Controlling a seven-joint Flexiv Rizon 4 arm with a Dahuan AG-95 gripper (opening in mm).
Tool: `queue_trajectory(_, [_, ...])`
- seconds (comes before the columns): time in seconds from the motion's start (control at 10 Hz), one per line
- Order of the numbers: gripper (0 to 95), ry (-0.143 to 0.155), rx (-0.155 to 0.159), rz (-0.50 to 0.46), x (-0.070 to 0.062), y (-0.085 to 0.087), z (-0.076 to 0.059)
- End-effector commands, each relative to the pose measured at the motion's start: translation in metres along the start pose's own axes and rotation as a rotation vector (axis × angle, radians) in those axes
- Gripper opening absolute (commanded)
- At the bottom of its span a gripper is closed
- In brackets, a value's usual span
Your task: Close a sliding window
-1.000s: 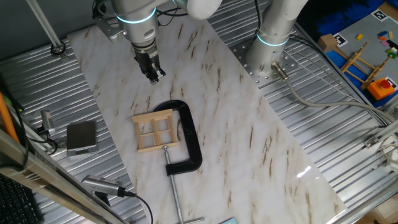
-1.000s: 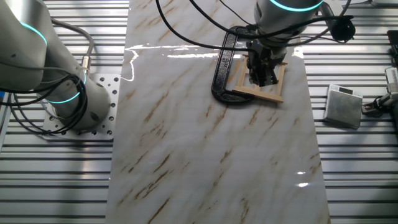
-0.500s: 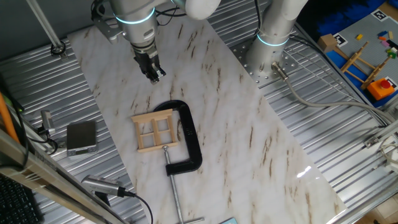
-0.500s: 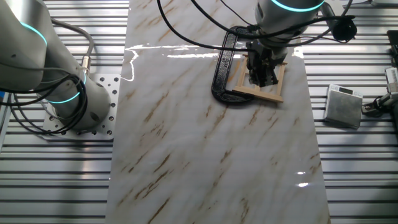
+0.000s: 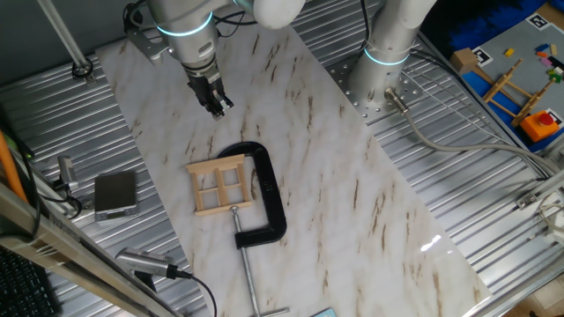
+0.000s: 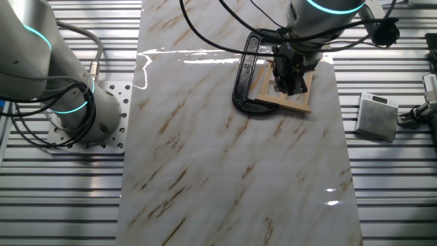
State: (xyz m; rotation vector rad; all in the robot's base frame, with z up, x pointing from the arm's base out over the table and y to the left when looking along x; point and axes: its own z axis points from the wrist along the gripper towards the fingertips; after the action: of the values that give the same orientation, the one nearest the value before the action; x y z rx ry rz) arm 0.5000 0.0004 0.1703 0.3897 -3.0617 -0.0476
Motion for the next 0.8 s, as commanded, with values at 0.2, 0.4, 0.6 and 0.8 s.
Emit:
queue_trajectory(0.2, [0.0,0.008,-0.004,0.02,-0.013,0.005,0.0])
queue_trajectory(0.4, [0.0,0.007,-0.025,0.042,-0.04,0.02,0.008])
queue_trajectory(0.6, [0.0,0.011,-0.058,0.104,-0.068,0.043,0.018])
queue_trajectory(0.8, [0.0,0.005,-0.063,0.165,-0.09,0.069,0.027])
